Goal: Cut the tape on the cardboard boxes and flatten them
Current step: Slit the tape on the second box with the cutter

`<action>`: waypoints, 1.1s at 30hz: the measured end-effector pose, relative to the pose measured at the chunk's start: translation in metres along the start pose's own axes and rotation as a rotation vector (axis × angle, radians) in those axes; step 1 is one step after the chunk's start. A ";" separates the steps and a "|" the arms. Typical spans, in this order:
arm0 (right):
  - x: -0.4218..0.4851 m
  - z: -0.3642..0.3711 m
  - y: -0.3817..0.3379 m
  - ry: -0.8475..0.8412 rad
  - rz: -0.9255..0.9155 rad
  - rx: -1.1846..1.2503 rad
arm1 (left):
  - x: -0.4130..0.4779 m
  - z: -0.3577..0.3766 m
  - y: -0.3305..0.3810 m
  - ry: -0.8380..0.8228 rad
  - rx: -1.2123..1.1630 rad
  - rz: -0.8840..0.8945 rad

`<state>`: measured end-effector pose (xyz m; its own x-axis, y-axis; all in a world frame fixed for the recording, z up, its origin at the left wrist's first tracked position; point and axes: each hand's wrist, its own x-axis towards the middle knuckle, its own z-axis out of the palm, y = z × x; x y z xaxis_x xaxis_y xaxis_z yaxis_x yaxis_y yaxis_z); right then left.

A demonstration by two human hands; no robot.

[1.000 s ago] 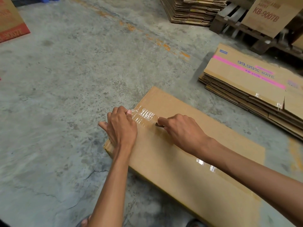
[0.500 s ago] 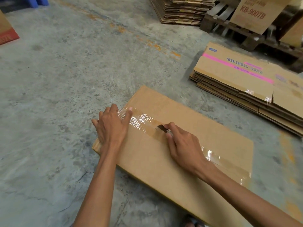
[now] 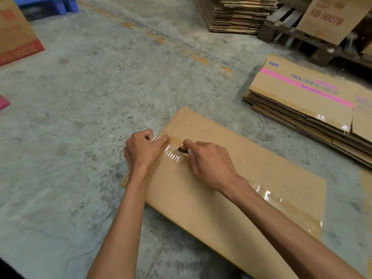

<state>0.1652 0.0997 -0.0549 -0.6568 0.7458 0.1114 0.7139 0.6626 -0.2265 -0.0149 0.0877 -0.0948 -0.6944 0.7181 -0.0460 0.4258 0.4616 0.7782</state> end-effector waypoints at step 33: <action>-0.003 -0.040 -0.005 -0.248 -0.087 -0.347 | -0.001 0.002 -0.009 0.008 -0.071 0.101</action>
<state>0.1737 0.0970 -0.0153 -0.7267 0.6747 -0.1297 0.6645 0.7381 0.1168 -0.0169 0.0837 -0.1025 -0.6551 0.7545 0.0396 0.4518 0.3492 0.8210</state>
